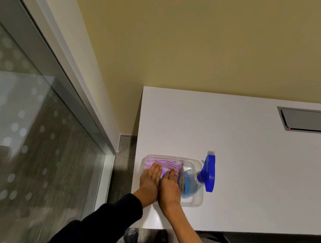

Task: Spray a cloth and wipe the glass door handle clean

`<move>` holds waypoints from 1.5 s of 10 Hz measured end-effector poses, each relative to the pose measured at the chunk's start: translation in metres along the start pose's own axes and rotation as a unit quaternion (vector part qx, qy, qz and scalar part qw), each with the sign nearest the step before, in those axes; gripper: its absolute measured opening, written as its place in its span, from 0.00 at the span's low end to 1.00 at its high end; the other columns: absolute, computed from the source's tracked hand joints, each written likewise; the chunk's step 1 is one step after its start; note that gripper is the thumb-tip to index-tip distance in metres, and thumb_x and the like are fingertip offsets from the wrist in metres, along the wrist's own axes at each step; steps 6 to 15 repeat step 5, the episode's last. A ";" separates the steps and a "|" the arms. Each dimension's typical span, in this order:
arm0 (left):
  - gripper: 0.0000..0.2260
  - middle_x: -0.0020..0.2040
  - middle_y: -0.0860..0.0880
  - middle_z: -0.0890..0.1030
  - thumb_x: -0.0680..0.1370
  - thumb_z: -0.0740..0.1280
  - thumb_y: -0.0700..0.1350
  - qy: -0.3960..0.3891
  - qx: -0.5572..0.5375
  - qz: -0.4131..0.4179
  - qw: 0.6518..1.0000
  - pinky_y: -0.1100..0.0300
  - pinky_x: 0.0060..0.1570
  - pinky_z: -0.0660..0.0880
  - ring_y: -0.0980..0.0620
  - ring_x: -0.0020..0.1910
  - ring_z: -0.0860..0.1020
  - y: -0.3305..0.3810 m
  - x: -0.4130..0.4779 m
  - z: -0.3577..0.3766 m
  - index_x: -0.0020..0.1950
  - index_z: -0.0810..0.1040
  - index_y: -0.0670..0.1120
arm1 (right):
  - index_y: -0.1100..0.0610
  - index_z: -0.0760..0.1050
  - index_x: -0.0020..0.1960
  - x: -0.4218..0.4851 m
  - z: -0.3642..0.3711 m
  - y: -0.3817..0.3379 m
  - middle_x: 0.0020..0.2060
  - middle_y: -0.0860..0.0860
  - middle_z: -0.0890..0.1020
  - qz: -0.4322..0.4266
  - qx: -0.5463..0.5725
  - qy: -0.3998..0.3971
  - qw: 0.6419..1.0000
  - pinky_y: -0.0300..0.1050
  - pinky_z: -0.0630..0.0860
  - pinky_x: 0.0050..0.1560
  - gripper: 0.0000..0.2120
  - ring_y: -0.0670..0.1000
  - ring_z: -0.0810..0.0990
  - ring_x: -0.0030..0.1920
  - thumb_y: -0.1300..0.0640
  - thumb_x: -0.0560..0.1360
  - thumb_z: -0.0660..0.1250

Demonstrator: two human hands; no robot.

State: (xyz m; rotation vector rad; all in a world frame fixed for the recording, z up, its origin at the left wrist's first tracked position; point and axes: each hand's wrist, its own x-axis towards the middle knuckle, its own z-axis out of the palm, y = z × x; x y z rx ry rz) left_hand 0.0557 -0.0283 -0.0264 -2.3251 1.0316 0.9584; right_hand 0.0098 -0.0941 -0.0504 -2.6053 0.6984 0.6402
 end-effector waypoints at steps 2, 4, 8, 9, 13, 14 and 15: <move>0.33 0.82 0.37 0.46 0.83 0.58 0.48 0.098 -0.070 0.018 0.993 0.46 0.81 0.46 0.39 0.82 0.45 -0.001 -0.002 0.015 0.81 0.44 0.38 | 0.62 0.44 0.80 -0.004 -0.005 0.002 0.80 0.59 0.50 -0.014 0.009 0.004 1.000 0.51 0.53 0.79 0.31 0.57 0.51 0.80 0.61 0.83 0.57; 0.16 0.45 0.44 0.88 0.66 0.81 0.46 0.433 -0.125 0.058 0.891 0.55 0.47 0.84 0.46 0.44 0.87 -0.001 -0.015 0.034 0.50 0.87 0.41 | 0.54 0.65 0.72 -0.029 -0.017 0.002 0.70 0.52 0.73 -0.055 0.078 0.109 0.989 0.46 0.68 0.72 0.18 0.51 0.72 0.70 0.54 0.83 0.56; 0.12 0.48 0.44 0.87 0.72 0.77 0.44 0.513 -0.171 0.032 0.841 0.56 0.49 0.83 0.47 0.47 0.86 0.005 -0.027 0.042 0.52 0.86 0.41 | 0.53 0.63 0.73 -0.051 -0.024 0.000 0.70 0.52 0.72 -0.057 0.136 0.084 0.986 0.43 0.67 0.71 0.19 0.52 0.72 0.69 0.51 0.83 0.57; 0.12 0.48 0.44 0.87 0.72 0.77 0.44 0.513 -0.171 0.032 0.841 0.56 0.49 0.83 0.47 0.47 0.86 0.005 -0.027 0.042 0.52 0.86 0.41 | 0.53 0.63 0.73 -0.051 -0.024 0.000 0.70 0.52 0.72 -0.057 0.136 0.084 0.986 0.43 0.67 0.71 0.19 0.52 0.72 0.69 0.51 0.83 0.57; 0.12 0.48 0.44 0.87 0.72 0.77 0.44 0.513 -0.171 0.032 0.841 0.56 0.49 0.83 0.47 0.47 0.86 0.005 -0.027 0.042 0.52 0.86 0.41 | 0.53 0.63 0.73 -0.051 -0.024 0.000 0.70 0.52 0.72 -0.057 0.136 0.084 0.986 0.43 0.67 0.71 0.19 0.52 0.72 0.69 0.51 0.83 0.57; 0.12 0.48 0.44 0.87 0.72 0.77 0.44 0.513 -0.171 0.032 0.841 0.56 0.49 0.83 0.47 0.47 0.86 0.005 -0.027 0.042 0.52 0.86 0.41 | 0.53 0.63 0.73 -0.051 -0.024 0.000 0.70 0.52 0.72 -0.057 0.136 0.084 0.986 0.43 0.67 0.71 0.19 0.52 0.72 0.69 0.51 0.83 0.57; 0.12 0.48 0.44 0.87 0.72 0.77 0.44 0.513 -0.171 0.032 0.841 0.56 0.49 0.83 0.47 0.47 0.86 0.005 -0.027 0.042 0.52 0.86 0.41 | 0.53 0.63 0.73 -0.051 -0.024 0.000 0.70 0.52 0.72 -0.057 0.136 0.084 0.986 0.43 0.67 0.71 0.19 0.52 0.72 0.69 0.51 0.83 0.57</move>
